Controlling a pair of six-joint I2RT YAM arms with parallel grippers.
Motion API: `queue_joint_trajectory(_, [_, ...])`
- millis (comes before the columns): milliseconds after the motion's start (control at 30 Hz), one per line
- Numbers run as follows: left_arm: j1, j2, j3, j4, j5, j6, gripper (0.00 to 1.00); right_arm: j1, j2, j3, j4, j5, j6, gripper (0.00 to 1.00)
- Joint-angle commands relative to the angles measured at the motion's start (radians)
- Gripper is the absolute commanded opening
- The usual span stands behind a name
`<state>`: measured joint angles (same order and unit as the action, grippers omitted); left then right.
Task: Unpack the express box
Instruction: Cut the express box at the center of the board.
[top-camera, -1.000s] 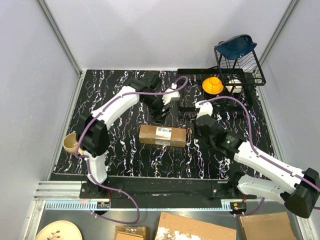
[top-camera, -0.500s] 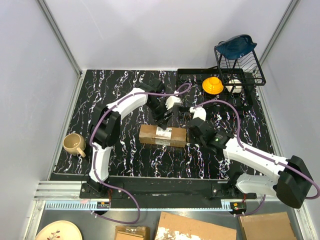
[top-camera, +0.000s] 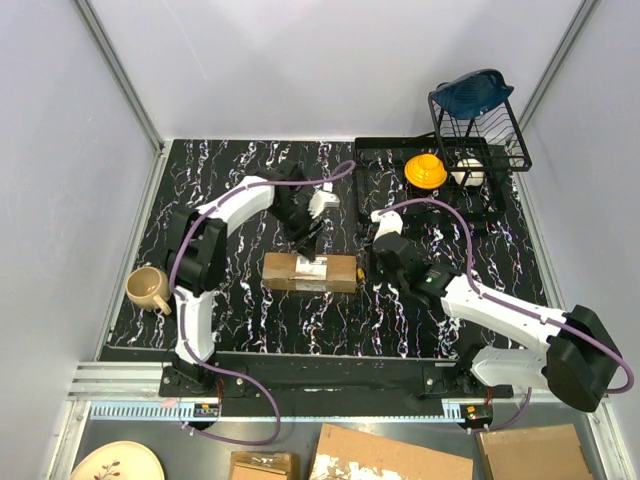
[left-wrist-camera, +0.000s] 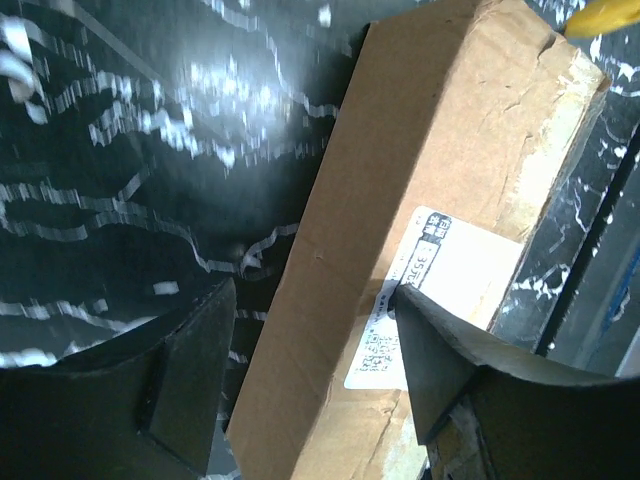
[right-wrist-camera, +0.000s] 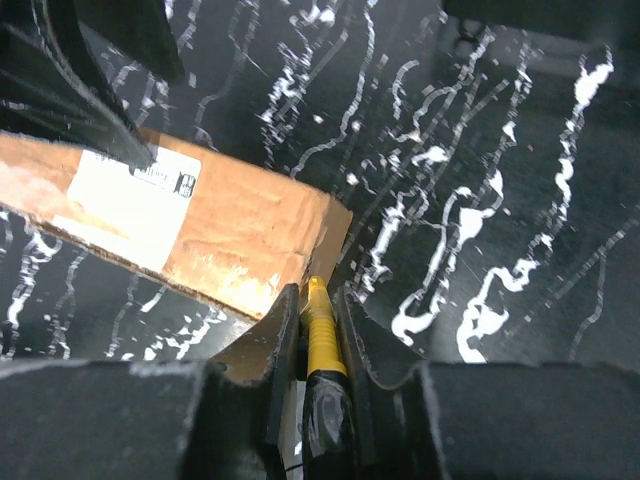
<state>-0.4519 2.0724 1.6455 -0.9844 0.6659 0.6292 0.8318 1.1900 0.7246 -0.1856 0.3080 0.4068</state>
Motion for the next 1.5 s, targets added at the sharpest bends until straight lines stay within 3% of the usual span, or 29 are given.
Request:
queue_joint_trajectory(0, [0.071, -0.023, -0.191, -0.027, -0.223, 0.135, 0.66, -0.005, 0.010, 0.013, 0.207, -0.079, -0.002, 0.00])
queue_joint_trajectory(133, [0.102, -0.089, -0.298, -0.005, -0.218, 0.130, 0.65, -0.005, 0.016, 0.009, 0.215, -0.092, 0.009, 0.00])
queue_joint_trajectory(300, [0.110, -0.132, -0.290, 0.020, -0.195, 0.101, 0.70, -0.008, 0.000, -0.031, 0.215, -0.050, 0.053, 0.00])
queue_joint_trajectory(467, [0.094, -0.143, -0.107, -0.065, -0.210, 0.101, 0.77, -0.045, -0.029, -0.100, 0.261, -0.084, 0.109, 0.00])
queue_joint_trajectory(600, [0.068, -0.165, 0.077, -0.175, -0.236, 0.121, 0.94, -0.088, -0.099, -0.166, 0.270, -0.122, 0.150, 0.00])
queue_joint_trajectory(667, [0.044, -0.190, 0.088, -0.204, -0.262, 0.139, 0.99, -0.111, -0.154, -0.220, 0.288, -0.158, 0.191, 0.00])
queue_joint_trajectory(867, [-0.139, -0.333, -0.052, -0.165, -0.442, 0.144, 0.99, -0.218, -0.240, -0.341, 0.423, -0.305, 0.312, 0.00])
queue_joint_trajectory(967, [-0.180, -0.359, -0.024, -0.149, -0.430, 0.135, 0.99, -0.272, -0.256, -0.378, 0.486, -0.385, 0.354, 0.00])
queue_joint_trajectory(1100, [-0.166, -0.296, 0.013, -0.114, -0.362, 0.005, 0.99, -0.315, -0.222, -0.421, 0.613, -0.470, 0.408, 0.00])
queue_joint_trajectory(1167, [-0.169, -0.238, 0.097, -0.190, -0.358, -0.037, 0.99, -0.332, -0.221, -0.445, 0.643, -0.518, 0.431, 0.00])
queue_joint_trajectory(1200, [-0.180, -0.175, 0.279, -0.256, -0.326, -0.061, 0.99, -0.335, -0.230, -0.453, 0.658, -0.532, 0.432, 0.00])
queue_joint_trajectory(1233, [-0.191, -0.172, 0.334, -0.314, -0.325, -0.091, 0.99, -0.335, -0.237, -0.462, 0.660, -0.541, 0.434, 0.00])
queue_joint_trajectory(1267, [-0.202, -0.199, 0.326, -0.283, -0.334, -0.073, 0.99, -0.336, -0.242, -0.465, 0.661, -0.541, 0.429, 0.00])
queue_joint_trajectory(1300, [-0.202, -0.324, 0.151, -0.216, -0.347, -0.030, 0.99, -0.336, -0.242, -0.467, 0.667, -0.544, 0.425, 0.00])
queue_joint_trajectory(1333, [-0.197, -0.392, 0.040, -0.045, -0.373, 0.053, 0.99, -0.339, -0.240, -0.461, 0.672, -0.553, 0.420, 0.00])
queue_joint_trajectory(1367, [-0.186, -0.452, -0.066, 0.061, -0.428, 0.014, 0.99, -0.339, -0.237, -0.456, 0.675, -0.558, 0.415, 0.00])
queue_joint_trajectory(1400, [-0.186, -0.513, -0.192, 0.201, -0.624, -0.161, 0.99, -0.342, -0.228, -0.449, 0.681, -0.561, 0.414, 0.00])
queue_joint_trajectory(1433, [-0.185, -0.508, -0.193, 0.166, -0.641, -0.170, 0.99, -0.344, -0.228, -0.448, 0.687, -0.564, 0.414, 0.00])
queue_joint_trajectory(1467, [-0.177, -0.435, -0.100, 0.079, -0.500, -0.140, 0.94, -0.347, -0.228, -0.450, 0.693, -0.564, 0.424, 0.00])
